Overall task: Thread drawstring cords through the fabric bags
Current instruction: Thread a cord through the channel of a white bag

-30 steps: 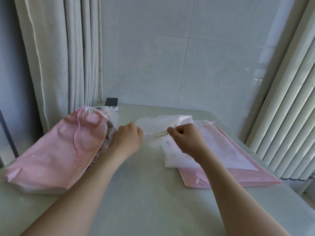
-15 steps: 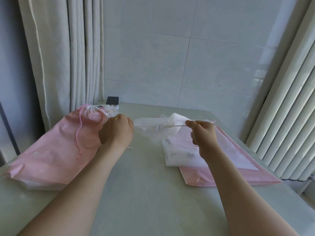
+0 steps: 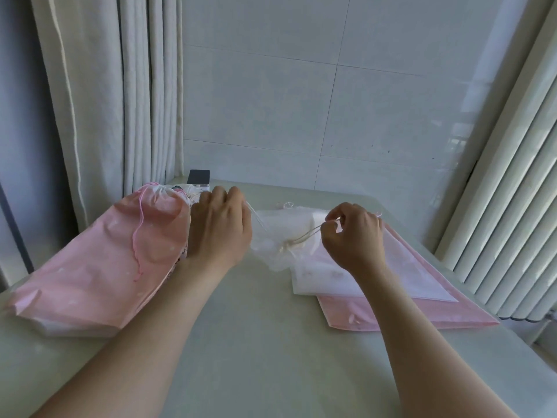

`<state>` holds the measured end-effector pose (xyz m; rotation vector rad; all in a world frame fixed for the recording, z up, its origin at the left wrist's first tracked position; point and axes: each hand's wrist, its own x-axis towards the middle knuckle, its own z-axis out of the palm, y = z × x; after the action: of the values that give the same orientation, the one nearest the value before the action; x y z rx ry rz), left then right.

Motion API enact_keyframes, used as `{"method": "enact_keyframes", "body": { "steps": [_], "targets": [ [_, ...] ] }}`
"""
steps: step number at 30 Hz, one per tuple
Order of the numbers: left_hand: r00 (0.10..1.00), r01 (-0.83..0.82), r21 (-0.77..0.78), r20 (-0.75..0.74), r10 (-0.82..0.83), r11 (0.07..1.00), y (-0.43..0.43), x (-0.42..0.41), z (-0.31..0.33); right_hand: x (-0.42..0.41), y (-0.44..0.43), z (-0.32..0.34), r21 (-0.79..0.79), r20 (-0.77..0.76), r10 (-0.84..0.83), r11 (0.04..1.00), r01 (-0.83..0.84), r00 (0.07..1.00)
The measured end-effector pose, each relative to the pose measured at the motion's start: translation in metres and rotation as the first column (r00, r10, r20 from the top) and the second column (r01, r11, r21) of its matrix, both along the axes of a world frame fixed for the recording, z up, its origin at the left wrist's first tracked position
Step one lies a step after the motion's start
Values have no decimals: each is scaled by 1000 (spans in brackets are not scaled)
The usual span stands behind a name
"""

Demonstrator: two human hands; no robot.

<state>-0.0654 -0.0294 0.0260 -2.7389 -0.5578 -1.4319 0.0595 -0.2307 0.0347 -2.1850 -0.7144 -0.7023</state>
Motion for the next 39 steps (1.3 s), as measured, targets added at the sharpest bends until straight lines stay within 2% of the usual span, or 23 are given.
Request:
{"method": "enact_keyframes", "body": {
  "steps": [3, 5, 7, 10, 12, 14, 16, 17, 20, 22, 24, 26, 29, 31, 33, 36, 39],
  "targets": [
    [981, -174, 63, -78, 179, 983, 3, -1, 2, -1, 4, -1, -193, 192, -264, 934, 301, 945],
    [952, -255, 62, -160, 262, 965, -2, -5, 7, -6, 5, 3, -261, 256, -293, 897, 358, 921],
    [938, -267, 8, -228, 262, 964, -9, -6, 7, -12, 5, 10, -277, 149, -277, 910, 309, 949],
    [950, -262, -104, -203, 238, 959, -16, -6, 7, -19, 8, 17, -138, -32, -236, 964, 229, 971],
    [973, -216, -125, -112, 202, 968, -18, -5, 6, -22, 11, 19, 19, -100, -97, 995, 100, 990],
    [987, -162, -145, -24, 160, 976, -20, -4, 5, -24, 15, 19, 176, -147, 81, 983, -55, 986],
    [992, -114, -210, 28, 122, 971, -22, -4, 4, -26, 19, 16, 317, -148, 200, 937, -145, 968],
    [993, -89, -255, 52, 106, 963, -21, -3, 4, -27, 21, 13, 341, -75, 211, 924, -174, 975],
    [983, 87, -319, 181, -30, 944, -17, 3, 1, -25, 25, 4, 230, 234, 211, 937, -265, 949],
    [942, 273, -320, 279, -185, 907, -17, 8, -2, -20, 25, -2, 60, 321, 306, 938, -341, 896],
    [899, 407, -333, 313, -308, 851, -19, 12, -7, -22, 24, -6, -130, 231, 365, 930, -343, 902],
    [882, 466, -404, 277, -380, 787, -23, 15, -11, -26, 23, -9, -316, 152, 335, 908, -275, 930],
    [876, 457, -596, 173, -450, 661, -27, 15, -13, -27, 21, -9, -503, 85, 230, 850, -157, 970],
    [873, 414, -666, 98, -478, 621, -28, 14, -13, -25, 22, -11, -588, -8, 173, 796, -144, 985],
    [866, 371, -693, 18, -500, 618, -29, 14, -15, -17, 24, -16, -625, -93, 143, 762, -170, 985],
    [875, 288, -639, -128, -467, 713, -28, 17, -22, -8, 22, -22, -571, -148, 142, 796, -202, 979],
    [875, 314, -592, -122, -468, 742, -29, 16, -24, -9, 19, -18, -474, -243, 174, 837, -273, 954]
  ]
}}
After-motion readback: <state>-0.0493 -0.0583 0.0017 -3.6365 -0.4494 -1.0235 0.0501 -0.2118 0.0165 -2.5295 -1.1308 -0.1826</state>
